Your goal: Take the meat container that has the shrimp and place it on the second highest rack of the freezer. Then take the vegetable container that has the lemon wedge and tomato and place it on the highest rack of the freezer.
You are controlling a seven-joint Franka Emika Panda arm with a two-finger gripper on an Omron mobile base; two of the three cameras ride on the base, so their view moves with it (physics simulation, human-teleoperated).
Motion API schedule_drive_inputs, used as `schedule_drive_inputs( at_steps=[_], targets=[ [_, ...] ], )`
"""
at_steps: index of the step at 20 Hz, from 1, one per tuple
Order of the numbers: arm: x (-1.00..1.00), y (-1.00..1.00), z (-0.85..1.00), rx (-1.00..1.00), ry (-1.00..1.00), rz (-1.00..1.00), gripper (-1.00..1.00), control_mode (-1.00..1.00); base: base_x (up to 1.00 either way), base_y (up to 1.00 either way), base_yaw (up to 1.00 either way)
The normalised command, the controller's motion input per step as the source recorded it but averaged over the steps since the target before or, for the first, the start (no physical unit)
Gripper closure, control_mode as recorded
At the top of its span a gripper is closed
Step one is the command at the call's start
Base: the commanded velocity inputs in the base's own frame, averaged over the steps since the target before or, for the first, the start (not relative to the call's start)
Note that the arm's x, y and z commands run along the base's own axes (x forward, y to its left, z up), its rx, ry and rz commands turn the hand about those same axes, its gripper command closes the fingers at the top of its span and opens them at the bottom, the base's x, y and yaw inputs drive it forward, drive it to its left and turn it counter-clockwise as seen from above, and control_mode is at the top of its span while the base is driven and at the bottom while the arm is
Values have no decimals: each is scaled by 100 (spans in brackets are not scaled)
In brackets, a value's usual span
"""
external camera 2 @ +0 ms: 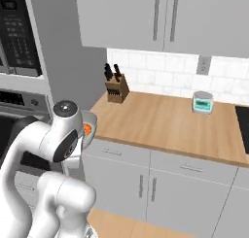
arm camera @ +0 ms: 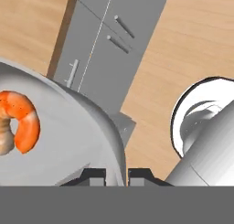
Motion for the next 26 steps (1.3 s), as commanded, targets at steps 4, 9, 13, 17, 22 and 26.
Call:
schedule_drive_inputs(
  at_steps=[4,9,13,17,22,26],
  targets=[
    [0,0,0,0,0,0,100,100,-83,100,39],
    [0,0,0,0,0,0,100,100,-35,100,47],
    [0,0,0,0,0,0,100,100,2,100,43],
    [0,0,0,0,0,0,100,100,56,100,30],
    [0,0,0,0,0,0,100,100,75,100,17],
    [0,0,0,0,0,0,100,100,86,100,8]
  ],
)
